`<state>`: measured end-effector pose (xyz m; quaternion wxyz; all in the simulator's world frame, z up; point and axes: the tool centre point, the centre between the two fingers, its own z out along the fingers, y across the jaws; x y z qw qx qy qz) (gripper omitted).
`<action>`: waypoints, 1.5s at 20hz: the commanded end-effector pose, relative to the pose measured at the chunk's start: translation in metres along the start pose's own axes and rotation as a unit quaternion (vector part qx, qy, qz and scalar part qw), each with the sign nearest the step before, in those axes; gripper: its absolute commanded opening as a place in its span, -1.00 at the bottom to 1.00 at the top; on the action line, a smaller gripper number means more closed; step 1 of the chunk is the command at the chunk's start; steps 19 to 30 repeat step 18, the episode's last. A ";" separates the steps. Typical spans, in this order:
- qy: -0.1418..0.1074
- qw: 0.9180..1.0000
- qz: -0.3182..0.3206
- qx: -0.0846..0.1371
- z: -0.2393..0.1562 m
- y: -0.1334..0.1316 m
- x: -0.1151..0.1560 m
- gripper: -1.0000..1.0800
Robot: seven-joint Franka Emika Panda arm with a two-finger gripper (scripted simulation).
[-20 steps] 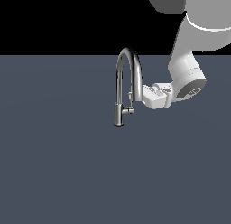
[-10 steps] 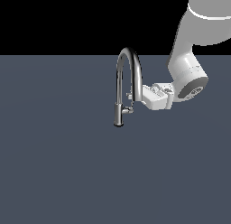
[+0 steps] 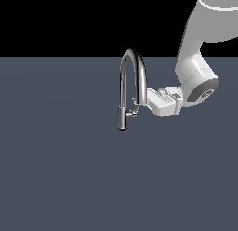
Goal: Turn on the faucet by rotating a designated handle.
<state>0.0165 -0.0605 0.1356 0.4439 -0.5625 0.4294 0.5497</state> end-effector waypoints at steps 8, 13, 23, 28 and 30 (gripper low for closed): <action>-0.001 1.000 -0.001 -0.002 0.000 0.021 0.008 -1.00; -0.001 1.000 0.006 0.001 -0.003 0.036 0.042 -1.00; -0.001 1.000 0.011 0.004 -0.006 0.047 0.068 -1.00; -0.001 1.000 0.011 0.004 -0.006 0.047 0.068 -1.00; -0.001 1.000 0.011 0.004 -0.006 0.047 0.068 -1.00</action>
